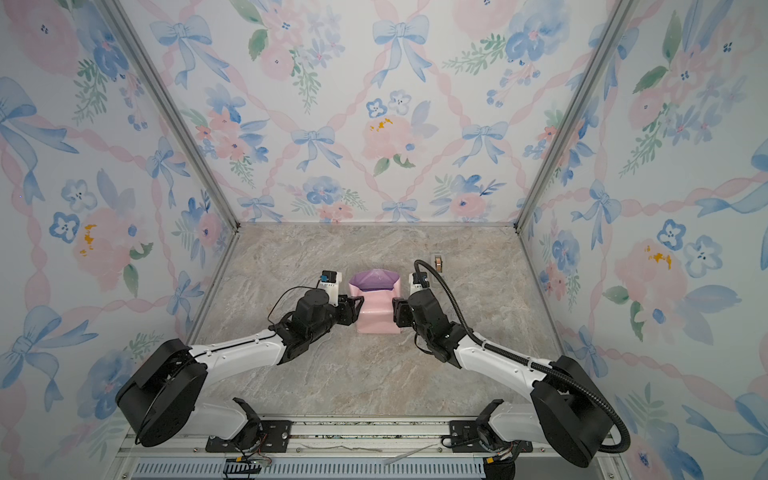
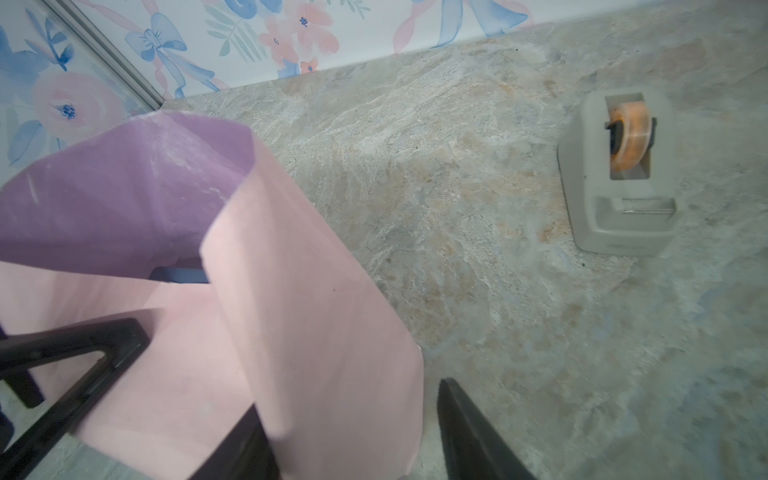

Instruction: Wrap the gift box in paper

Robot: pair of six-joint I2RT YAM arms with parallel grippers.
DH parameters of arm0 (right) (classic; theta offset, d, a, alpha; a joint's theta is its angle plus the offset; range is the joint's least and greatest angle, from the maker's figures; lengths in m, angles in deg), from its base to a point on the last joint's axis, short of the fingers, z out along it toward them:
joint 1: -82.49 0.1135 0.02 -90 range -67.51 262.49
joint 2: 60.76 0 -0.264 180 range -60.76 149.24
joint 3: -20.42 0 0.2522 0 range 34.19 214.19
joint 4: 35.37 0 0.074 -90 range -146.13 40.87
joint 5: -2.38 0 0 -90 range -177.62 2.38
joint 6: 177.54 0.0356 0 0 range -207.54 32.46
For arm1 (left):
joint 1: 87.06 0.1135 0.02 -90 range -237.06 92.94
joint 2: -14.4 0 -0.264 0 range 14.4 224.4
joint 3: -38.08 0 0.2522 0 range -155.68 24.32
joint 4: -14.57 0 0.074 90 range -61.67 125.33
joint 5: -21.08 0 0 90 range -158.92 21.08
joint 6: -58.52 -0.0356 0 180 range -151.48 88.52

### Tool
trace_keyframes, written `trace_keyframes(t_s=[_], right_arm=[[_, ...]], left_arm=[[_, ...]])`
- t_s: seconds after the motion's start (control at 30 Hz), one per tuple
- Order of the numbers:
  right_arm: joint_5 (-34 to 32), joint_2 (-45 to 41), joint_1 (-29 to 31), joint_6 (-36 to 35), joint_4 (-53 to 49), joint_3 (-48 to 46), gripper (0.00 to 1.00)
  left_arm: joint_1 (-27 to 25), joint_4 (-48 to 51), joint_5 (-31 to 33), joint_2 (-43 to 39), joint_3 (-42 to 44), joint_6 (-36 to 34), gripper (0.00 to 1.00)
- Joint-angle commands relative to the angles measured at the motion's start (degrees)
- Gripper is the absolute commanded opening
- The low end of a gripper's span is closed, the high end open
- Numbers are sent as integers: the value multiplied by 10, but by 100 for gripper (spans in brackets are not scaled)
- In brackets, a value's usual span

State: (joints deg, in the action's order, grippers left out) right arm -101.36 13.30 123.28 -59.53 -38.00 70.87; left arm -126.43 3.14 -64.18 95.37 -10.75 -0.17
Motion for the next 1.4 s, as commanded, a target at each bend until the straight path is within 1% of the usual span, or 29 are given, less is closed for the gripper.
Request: trace_keyframes(t_s=[0.0,0.17,0.6,0.73,0.83,1.0,1.07,1.2,1.37], right_arm=[[26,13,-11,-13,-42,1,58],[36,16,-30,-3,-24,4,55],[67,17,-57,2,4,15,52],[88,4,-59,-4,13,15,54],[109,-24,-59,-11,15,7,56],[118,-82,-59,-11,2,-12,58],[117,-94,-59,-6,0,-19,59],[111,-88,-59,5,10,-24,59],[113,-55,-59,4,23,-7,59]], left_arm=[[-8,97,2,27,10,-19,63],[-10,96,2,26,10,-20,63],[-12,96,8,29,6,-23,62],[-14,97,10,27,8,-24,62],[-14,96,10,26,8,-25,62],[-14,96,12,24,8,-27,62],[-15,96,12,24,8,-26,63],[-17,96,11,28,5,-25,63],[-20,96,11,31,3,-25,63]])
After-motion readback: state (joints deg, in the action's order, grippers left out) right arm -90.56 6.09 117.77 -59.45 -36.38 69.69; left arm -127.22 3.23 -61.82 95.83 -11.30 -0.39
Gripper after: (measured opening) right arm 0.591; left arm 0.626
